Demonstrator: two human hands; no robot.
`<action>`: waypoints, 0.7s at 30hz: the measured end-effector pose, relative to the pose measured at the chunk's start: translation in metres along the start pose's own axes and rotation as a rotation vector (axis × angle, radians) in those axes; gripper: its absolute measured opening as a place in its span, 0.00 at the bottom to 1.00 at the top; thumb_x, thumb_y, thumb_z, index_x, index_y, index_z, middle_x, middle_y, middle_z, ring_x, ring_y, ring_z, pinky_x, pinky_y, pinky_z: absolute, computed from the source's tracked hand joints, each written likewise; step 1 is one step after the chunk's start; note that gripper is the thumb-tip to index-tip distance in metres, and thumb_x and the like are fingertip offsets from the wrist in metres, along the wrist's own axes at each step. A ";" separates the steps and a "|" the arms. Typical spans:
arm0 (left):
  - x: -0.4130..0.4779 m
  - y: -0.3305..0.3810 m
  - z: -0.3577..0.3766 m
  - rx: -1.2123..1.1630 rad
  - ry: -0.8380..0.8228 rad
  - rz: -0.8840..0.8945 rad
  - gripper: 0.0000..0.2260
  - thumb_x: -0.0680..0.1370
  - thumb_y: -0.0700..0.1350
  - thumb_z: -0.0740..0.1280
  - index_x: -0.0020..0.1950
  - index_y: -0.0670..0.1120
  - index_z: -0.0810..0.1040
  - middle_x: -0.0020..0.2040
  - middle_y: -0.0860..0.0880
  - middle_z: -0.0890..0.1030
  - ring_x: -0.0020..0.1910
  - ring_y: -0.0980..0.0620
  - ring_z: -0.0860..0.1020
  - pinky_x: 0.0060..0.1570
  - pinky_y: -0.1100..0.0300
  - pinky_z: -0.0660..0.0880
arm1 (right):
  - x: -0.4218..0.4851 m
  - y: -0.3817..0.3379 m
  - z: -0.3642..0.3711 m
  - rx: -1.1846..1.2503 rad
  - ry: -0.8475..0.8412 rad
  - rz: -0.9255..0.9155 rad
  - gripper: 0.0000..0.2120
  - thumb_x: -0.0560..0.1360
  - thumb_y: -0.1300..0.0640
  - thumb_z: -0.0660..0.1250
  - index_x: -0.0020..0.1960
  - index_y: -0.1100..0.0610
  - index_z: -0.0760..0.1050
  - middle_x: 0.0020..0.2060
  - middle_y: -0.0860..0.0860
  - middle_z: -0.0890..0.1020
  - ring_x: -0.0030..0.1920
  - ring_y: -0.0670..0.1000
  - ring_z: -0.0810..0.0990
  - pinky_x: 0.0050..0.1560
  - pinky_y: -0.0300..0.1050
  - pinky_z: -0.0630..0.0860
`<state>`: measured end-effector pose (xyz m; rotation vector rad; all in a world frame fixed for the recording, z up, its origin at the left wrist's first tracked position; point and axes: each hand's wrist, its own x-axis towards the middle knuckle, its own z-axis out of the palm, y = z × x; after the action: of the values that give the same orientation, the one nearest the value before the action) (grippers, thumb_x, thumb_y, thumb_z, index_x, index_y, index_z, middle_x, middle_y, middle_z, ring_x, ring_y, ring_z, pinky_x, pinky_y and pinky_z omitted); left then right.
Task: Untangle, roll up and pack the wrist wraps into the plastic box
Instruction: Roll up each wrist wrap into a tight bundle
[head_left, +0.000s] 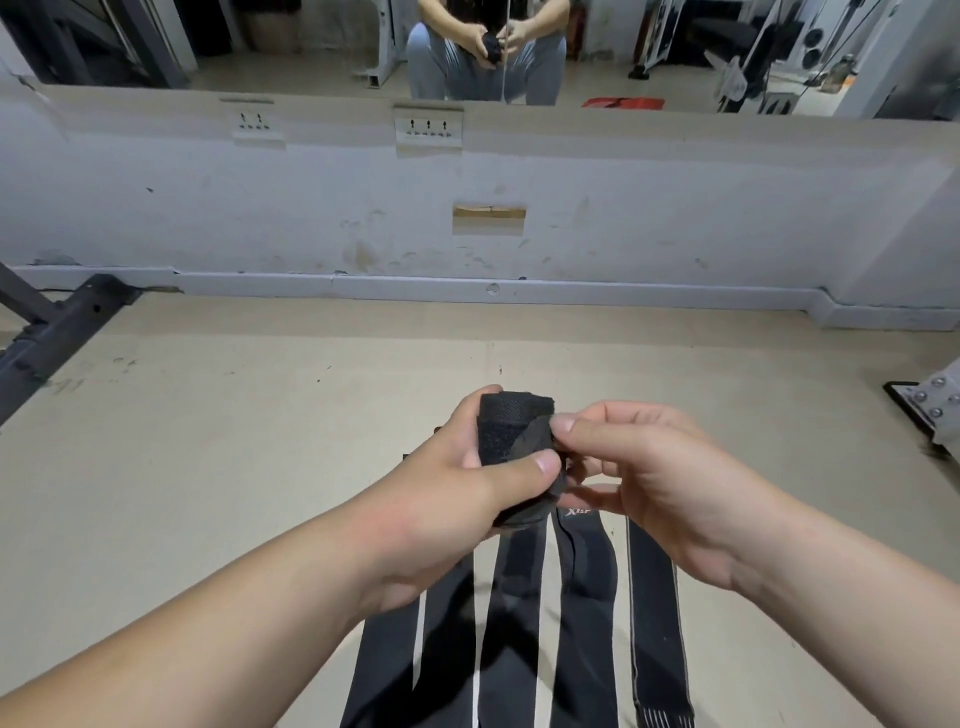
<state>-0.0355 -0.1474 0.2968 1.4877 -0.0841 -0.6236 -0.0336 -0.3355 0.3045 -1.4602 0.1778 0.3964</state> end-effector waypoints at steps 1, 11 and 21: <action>0.000 0.001 0.001 -0.032 -0.021 0.015 0.16 0.85 0.40 0.68 0.71 0.47 0.71 0.58 0.47 0.86 0.57 0.51 0.85 0.54 0.59 0.79 | 0.001 0.000 -0.001 0.013 0.003 -0.012 0.10 0.70 0.55 0.78 0.46 0.59 0.81 0.37 0.54 0.81 0.38 0.52 0.79 0.43 0.46 0.82; 0.006 -0.003 0.001 0.123 0.013 0.078 0.11 0.85 0.41 0.67 0.66 0.49 0.80 0.56 0.47 0.88 0.54 0.49 0.87 0.58 0.52 0.83 | 0.004 0.009 -0.011 -0.139 -0.177 0.097 0.21 0.79 0.43 0.68 0.64 0.56 0.81 0.53 0.53 0.86 0.56 0.51 0.86 0.60 0.48 0.80; 0.014 -0.033 -0.017 0.175 0.160 -0.025 0.08 0.81 0.39 0.73 0.59 0.48 0.85 0.48 0.47 0.88 0.46 0.51 0.86 0.55 0.47 0.85 | 0.023 0.044 0.000 -0.513 -0.071 0.099 0.16 0.79 0.30 0.62 0.48 0.38 0.83 0.39 0.45 0.78 0.42 0.48 0.80 0.45 0.42 0.78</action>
<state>-0.0274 -0.1369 0.2595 1.7055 0.0043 -0.5252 -0.0290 -0.3290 0.2554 -1.9425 0.0935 0.6043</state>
